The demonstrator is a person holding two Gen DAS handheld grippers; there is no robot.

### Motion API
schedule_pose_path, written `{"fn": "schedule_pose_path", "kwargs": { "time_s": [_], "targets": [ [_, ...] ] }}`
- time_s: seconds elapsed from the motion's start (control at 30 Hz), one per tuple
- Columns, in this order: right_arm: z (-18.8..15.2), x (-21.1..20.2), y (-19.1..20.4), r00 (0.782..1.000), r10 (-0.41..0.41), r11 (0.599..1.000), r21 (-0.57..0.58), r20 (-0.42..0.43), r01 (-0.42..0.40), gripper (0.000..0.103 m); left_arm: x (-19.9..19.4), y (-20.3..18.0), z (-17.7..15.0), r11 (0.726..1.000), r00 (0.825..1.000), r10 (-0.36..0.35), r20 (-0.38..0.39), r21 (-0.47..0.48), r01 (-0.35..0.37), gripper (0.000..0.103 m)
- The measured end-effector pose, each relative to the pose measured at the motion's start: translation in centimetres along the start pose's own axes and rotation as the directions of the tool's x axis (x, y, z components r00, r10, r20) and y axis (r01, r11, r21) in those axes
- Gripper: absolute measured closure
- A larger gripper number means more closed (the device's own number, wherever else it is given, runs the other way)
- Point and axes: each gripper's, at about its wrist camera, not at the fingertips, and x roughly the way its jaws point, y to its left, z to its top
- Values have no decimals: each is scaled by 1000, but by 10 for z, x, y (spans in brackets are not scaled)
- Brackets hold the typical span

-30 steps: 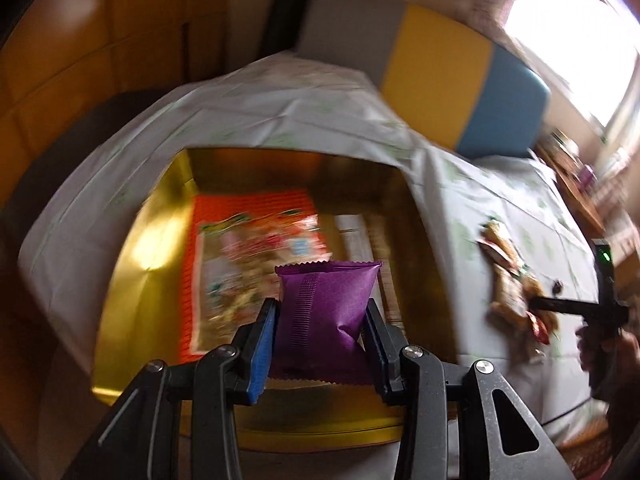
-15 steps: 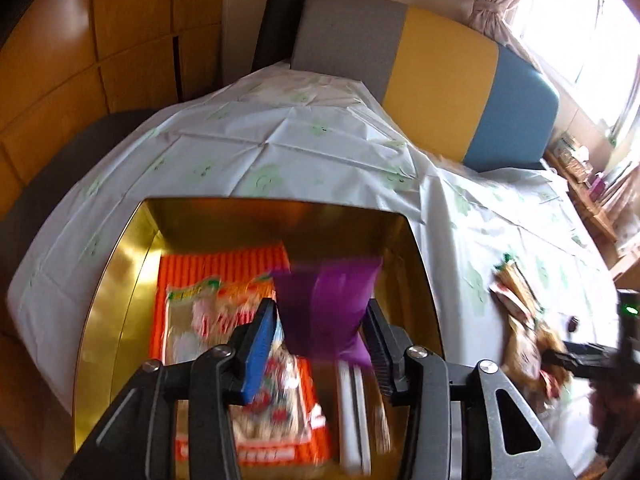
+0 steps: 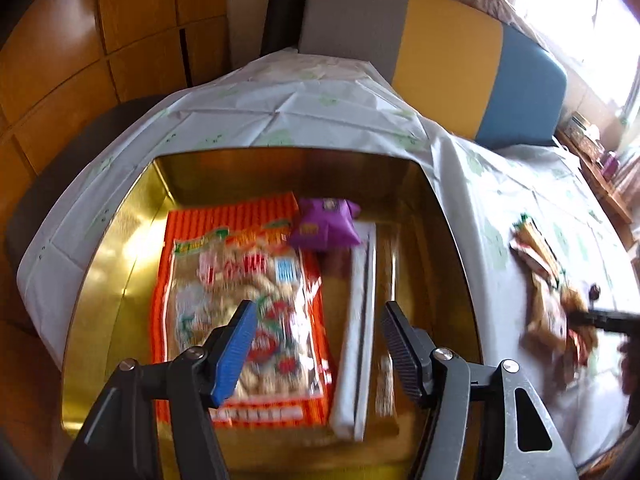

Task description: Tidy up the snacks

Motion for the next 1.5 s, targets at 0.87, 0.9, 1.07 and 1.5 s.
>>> {"fn": "schedule_pose_path", "kwargs": {
  "time_s": [0.87,0.9,1.07,1.5],
  "targets": [
    [-6,2,10,998,-64,998,-3,30,64,24,-31,-5,-53,994,995,95,4,62,-95,39],
    [-6,1,9,997,-68,998,7,32,68,24,-31,-3,-53,993,995,100,7,58,-100,39],
    [-4,-1,-1,995,-83,993,90,53,78,24,-32,2,-54,993,994,106,11,45,-106,39],
    [-16,-43,-12,978,-131,974,206,161,96,25,-31,24,-56,996,996,92,15,-19,-92,39]
  ]
}}
